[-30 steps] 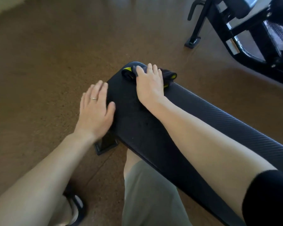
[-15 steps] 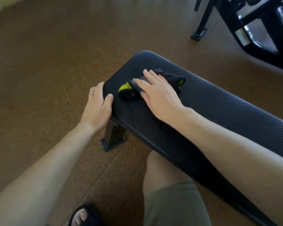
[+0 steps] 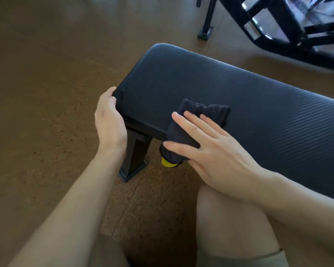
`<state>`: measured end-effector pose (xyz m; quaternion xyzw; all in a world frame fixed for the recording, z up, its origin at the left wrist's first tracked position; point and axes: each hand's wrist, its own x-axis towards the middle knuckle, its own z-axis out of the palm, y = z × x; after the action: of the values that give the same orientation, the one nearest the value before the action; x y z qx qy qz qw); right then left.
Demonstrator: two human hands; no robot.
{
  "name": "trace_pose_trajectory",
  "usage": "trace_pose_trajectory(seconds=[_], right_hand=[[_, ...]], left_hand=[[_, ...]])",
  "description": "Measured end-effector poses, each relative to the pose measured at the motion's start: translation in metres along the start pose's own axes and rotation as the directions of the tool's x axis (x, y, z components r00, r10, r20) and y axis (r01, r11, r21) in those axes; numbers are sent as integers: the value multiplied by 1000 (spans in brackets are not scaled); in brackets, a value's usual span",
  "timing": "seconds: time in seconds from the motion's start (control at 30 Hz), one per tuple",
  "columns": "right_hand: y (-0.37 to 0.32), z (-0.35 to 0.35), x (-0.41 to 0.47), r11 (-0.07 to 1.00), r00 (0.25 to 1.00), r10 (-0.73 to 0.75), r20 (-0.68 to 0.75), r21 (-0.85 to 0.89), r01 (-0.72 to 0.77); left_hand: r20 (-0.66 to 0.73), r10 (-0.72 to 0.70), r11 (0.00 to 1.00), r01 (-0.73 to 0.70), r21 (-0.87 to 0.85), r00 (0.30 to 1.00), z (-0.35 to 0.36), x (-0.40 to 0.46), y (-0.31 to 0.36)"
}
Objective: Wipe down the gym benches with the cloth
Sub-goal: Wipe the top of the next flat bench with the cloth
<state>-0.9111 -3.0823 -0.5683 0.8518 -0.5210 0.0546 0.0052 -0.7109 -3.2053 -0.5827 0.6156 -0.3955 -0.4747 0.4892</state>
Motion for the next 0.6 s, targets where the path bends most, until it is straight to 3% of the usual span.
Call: trace_pose_trajectory(seconds=[0.23, 0.33, 0.47, 0.6], right_hand=[[-20, 11, 81, 999, 994, -33, -108, -18, 31], [-32, 15, 105, 999, 994, -13, -106, -34, 9], [-17, 12, 61, 993, 996, -74, -46, -99, 69], [4, 0, -18, 991, 1000, -5, 30, -131, 9]], left_hand=[[4, -109, 982, 109, -151, 994, -5, 1, 10], [36, -91, 990, 95, -108, 995, -11, 0, 8], [10, -32, 998, 32, -49, 999, -11, 3, 2], [8, 10, 1000, -10, -10, 1000, -8, 1, 1]])
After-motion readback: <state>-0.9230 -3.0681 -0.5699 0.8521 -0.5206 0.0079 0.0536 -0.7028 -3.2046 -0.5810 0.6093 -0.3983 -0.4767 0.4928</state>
